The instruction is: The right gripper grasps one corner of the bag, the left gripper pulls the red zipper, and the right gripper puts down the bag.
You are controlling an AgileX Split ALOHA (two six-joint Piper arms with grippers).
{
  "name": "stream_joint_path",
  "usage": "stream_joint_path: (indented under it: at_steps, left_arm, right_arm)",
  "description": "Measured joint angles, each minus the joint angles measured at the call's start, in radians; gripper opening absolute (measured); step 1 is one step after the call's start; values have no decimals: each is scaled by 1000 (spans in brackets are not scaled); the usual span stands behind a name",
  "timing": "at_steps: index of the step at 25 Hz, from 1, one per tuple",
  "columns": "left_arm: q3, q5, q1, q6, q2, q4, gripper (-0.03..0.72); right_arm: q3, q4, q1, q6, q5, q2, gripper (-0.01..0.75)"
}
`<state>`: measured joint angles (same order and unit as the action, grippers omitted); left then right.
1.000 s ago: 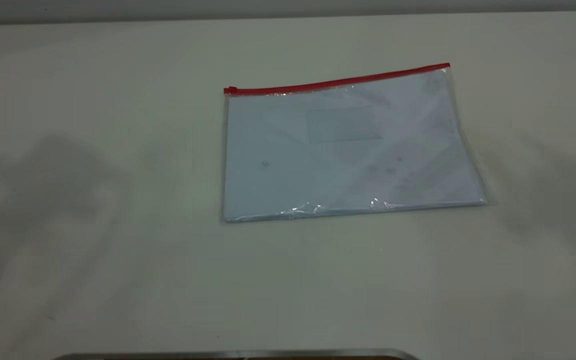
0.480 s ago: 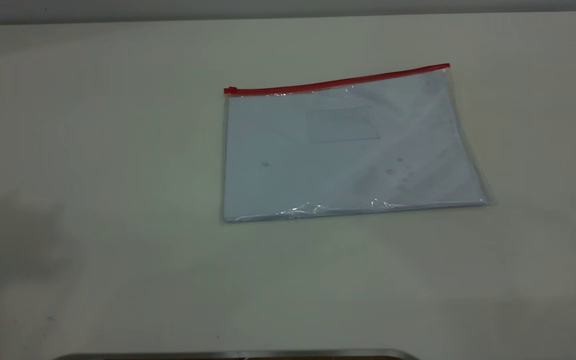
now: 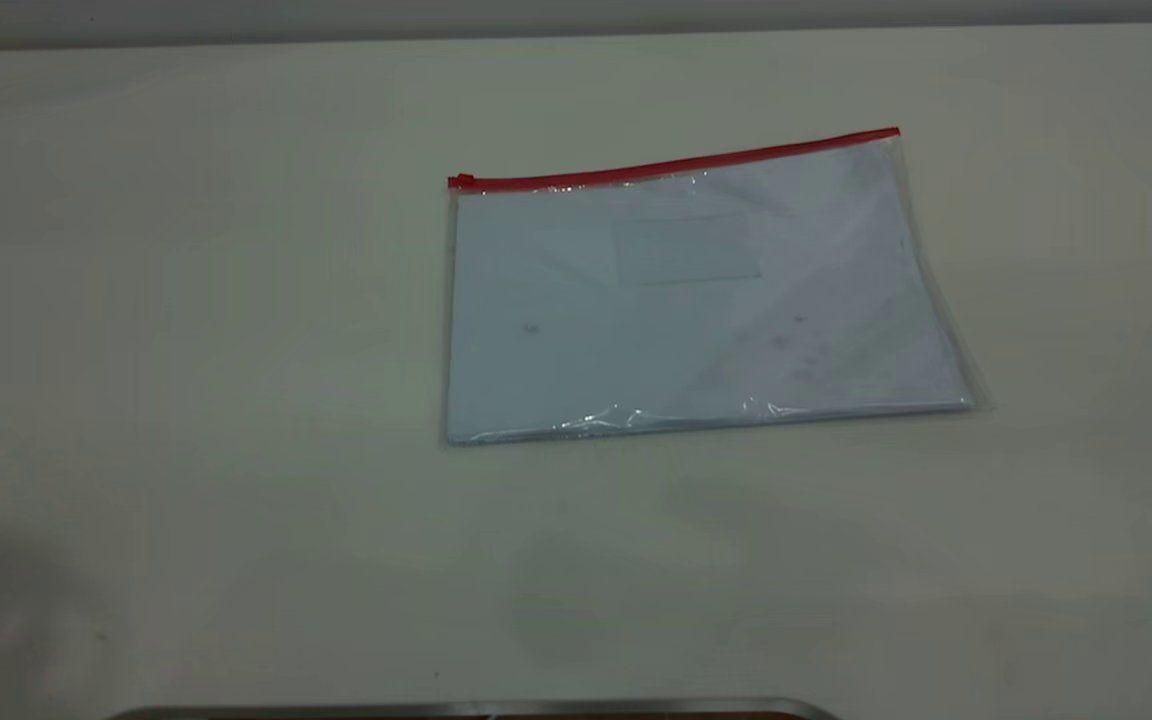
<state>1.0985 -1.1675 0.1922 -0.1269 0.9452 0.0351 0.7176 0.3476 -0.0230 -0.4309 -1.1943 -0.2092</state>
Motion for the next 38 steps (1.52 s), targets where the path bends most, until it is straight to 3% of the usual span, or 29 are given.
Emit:
stream_joint_path:
  at_steps: [7,16,27,38]
  left_arm:
    - [-324,0,0,67,-249,0,590]
    - [-556,4,0,89,-534,0,590]
    - [-612,32,0,88,-744,0,590]
    - [-612,34,0,88,-783,0,590]
  right_arm:
    - [-204,-37,0,38,88,140,576]
    - [-224,-61,0,45,60,226,576]
    - [-233,-75,0,45,44,226,576]
    - [-233,-75,0,45,43,226,576]
